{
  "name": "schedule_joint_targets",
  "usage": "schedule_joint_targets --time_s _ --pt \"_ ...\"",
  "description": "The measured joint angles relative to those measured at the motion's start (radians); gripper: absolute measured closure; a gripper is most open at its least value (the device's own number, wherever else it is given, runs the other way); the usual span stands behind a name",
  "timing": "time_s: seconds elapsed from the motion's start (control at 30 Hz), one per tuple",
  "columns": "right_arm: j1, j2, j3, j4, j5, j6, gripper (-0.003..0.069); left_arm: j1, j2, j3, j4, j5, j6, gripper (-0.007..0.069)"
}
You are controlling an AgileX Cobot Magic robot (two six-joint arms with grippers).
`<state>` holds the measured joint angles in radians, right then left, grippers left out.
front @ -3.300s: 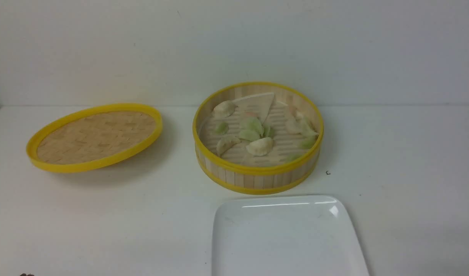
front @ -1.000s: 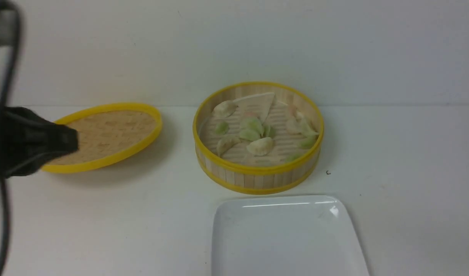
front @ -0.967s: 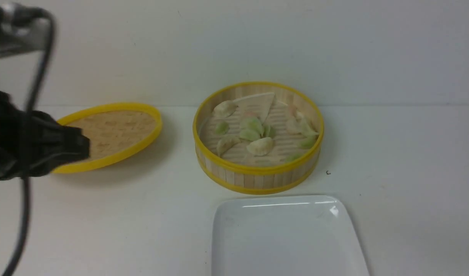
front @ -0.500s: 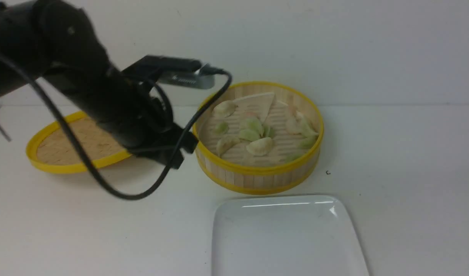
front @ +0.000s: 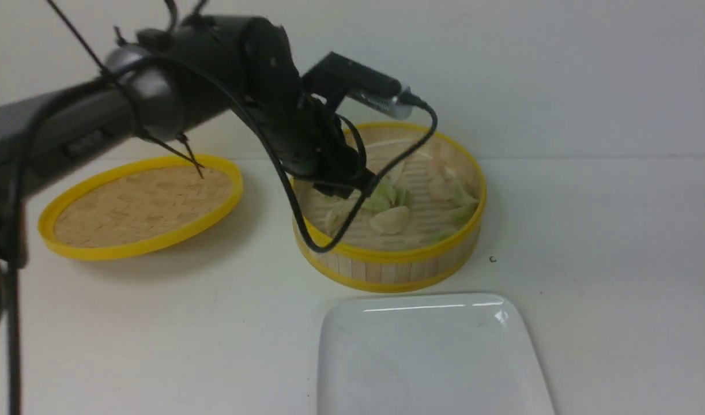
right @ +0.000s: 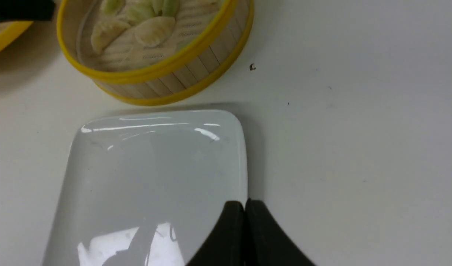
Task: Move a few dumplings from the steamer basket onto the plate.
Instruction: Use the left arm to grab a dumpling from the steamer, then use the left arm to put the dumpling into the plate
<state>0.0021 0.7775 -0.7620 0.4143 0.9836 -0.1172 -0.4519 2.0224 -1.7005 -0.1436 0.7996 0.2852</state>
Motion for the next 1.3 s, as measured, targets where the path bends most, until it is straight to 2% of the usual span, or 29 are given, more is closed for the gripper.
schedule_joint_targets --time_s 0.03,0.07,0.17,0.3,0.47,0.6,0.67,0.7,0.73,0.93,1.07,1.2,1.3 --pt "0.000 0.004 0.000 0.008 -0.001 -0.006 0.0673 -0.008 0.035 -0.008 0.016 -0.005 0.000 0.0312" --pt "0.000 0.005 0.000 0.010 -0.001 -0.006 0.0673 -0.008 0.040 -0.008 0.019 -0.006 0.000 0.0305" --pt "0.000 0.006 0.000 0.029 -0.016 -0.034 0.0673 -0.013 0.114 -0.039 0.076 -0.017 -0.011 0.0191" --pt "0.000 0.006 0.000 0.050 -0.018 -0.061 0.0673 -0.013 0.186 -0.095 0.130 -0.022 -0.060 0.0151" --pt "0.000 0.006 0.000 0.072 -0.018 -0.070 0.0673 -0.013 0.258 -0.160 0.167 -0.023 -0.109 0.0145" --pt "0.000 0.006 0.000 0.083 -0.018 -0.074 0.0673 -0.013 0.290 -0.210 0.166 0.008 -0.166 0.0206" --pt "0.000 0.006 0.000 0.087 -0.017 -0.074 0.0673 -0.013 0.295 -0.236 0.169 0.051 -0.203 0.0337" --pt "0.000 0.006 0.000 0.087 -0.017 -0.074 0.0673 -0.013 0.295 -0.238 0.170 0.064 -0.205 0.0368" --pt "0.000 0.006 0.000 0.087 -0.017 -0.077 0.0673 -0.013 0.295 -0.261 0.179 0.114 -0.213 0.0457" --pt "0.000 0.006 0.000 0.089 -0.016 -0.097 0.0673 -0.013 0.228 -0.393 0.187 0.297 -0.227 0.0452" --pt "0.000 0.006 0.000 0.090 -0.015 -0.102 0.0673 -0.013 0.089 -0.456 0.092 0.414 -0.208 0.0452" --pt "0.000 0.006 0.000 0.093 -0.015 -0.103 0.0673 -0.029 -0.021 -0.392 -0.034 0.430 -0.170 0.0452" --pt "0.000 0.006 0.000 0.093 -0.015 -0.103 0.0673 -0.086 -0.080 -0.245 -0.066 0.430 -0.163 0.0452"
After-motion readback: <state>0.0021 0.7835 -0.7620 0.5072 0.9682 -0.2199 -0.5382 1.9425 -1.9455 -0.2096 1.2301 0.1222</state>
